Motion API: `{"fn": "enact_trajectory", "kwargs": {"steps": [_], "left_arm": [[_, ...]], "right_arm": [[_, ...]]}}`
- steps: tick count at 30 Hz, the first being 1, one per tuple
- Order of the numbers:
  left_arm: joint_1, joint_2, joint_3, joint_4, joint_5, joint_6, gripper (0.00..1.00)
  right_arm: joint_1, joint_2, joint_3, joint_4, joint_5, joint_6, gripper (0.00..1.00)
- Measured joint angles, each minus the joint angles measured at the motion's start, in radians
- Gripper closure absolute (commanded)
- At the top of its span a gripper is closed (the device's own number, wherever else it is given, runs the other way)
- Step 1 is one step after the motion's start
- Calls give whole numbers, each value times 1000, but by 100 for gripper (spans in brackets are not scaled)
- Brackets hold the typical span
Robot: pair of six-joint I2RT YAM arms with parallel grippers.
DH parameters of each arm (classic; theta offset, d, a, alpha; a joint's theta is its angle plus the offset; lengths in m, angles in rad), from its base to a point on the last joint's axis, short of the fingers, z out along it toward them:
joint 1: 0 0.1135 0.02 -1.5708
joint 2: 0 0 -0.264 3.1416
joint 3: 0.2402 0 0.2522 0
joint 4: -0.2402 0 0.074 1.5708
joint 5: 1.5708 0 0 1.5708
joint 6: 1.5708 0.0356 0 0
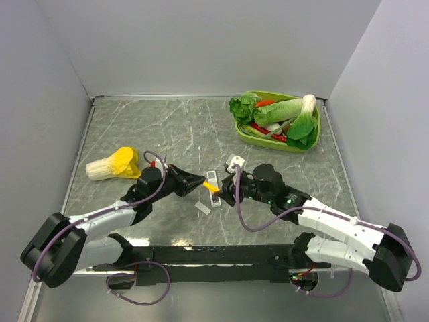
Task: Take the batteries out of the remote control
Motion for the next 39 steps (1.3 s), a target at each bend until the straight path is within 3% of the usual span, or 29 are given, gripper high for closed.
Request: {"fn": "enact_trajectory", "kwargs": {"steps": [6, 10, 13, 14, 15, 17, 18, 21, 24, 28, 39], "left_arm": [[0, 0, 13, -5, 1, -11, 99], [0, 0, 13, -6, 1, -12, 99], [0, 0, 13, -6, 1, -20, 99], [0, 0, 13, -6, 1, -24, 99], [2, -2, 13, -6, 5, -26, 92], [3, -2, 12, 2, 4, -29, 67], [4, -2, 12, 7, 6, -27, 46], [4, 0, 22, -8, 16, 8, 33], [4, 11, 83, -115, 20, 79, 32], [10, 29, 169, -236, -2, 200, 32], [137, 99, 274, -440, -8, 445, 40]], "right_arm": [[17, 72, 0, 35, -34, -25, 43], [28, 101, 0, 48, -32, -31, 53], [32, 104, 0, 70, -31, -39, 79], [32, 104, 0, 76, -27, -42, 96], [29, 104, 0, 76, -3, -43, 100], [21, 105, -2, 82, 6, -39, 100], [23, 103, -2, 85, 14, -38, 100], [34, 86, -3, 97, 14, -41, 100], [39, 38, 7, 44, 25, -66, 100], [32, 27, 112, -156, 63, -132, 100], [13, 304, 427, -662, 190, -192, 100]]}}
